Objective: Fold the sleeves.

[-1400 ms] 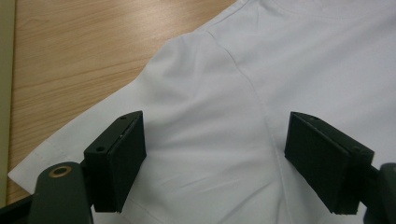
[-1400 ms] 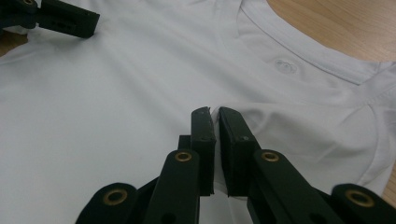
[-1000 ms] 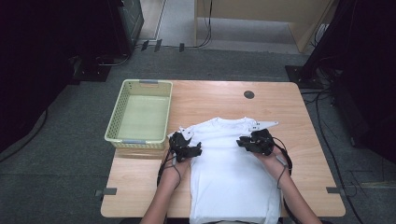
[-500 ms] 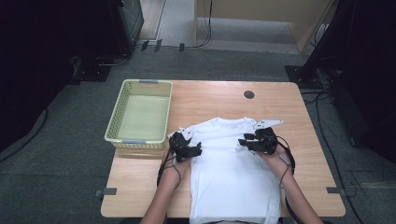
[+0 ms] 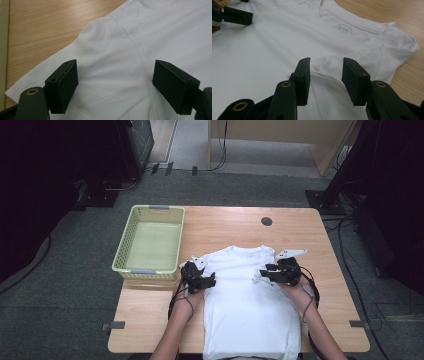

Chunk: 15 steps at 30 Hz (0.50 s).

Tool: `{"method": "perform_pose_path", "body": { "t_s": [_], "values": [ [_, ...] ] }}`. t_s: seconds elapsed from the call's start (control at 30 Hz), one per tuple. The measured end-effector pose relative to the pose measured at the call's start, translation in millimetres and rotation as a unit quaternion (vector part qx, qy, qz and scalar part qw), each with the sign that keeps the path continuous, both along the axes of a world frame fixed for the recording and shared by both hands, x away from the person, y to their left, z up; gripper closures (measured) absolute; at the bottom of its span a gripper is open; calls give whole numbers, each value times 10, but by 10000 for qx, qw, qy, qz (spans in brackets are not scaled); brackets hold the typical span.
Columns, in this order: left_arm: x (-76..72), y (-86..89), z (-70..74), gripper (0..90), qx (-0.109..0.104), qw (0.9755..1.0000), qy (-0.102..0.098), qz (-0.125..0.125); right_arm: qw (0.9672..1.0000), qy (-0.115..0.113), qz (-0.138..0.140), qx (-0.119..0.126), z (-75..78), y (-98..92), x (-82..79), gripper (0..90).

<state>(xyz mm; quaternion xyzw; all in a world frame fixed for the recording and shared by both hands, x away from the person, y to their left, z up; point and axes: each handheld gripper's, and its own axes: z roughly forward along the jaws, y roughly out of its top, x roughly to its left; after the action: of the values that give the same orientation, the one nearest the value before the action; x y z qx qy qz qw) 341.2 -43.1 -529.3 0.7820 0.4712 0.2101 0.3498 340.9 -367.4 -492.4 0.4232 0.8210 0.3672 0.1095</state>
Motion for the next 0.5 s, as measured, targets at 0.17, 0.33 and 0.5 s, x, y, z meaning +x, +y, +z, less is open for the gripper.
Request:
{"method": "perform_pose_path", "body": {
  "t_s": [0.17, 0.33, 0.5],
  "values": [
    [-2, 11, 2, 208, -7, 10000, 10, -34, 10000, -25, -37, -6, -5, -41, -5, 549],
    [0, 11, 16, 208, 6, 10000, 30, 2, 9999, -97, -113, 1, 2, -101, 1, 542],
    [-5, 9, 44, 209, -10, 10000, 32, -1, 9993, -187, -300, 70, 24, -190, 2, 626]
  ]
}}
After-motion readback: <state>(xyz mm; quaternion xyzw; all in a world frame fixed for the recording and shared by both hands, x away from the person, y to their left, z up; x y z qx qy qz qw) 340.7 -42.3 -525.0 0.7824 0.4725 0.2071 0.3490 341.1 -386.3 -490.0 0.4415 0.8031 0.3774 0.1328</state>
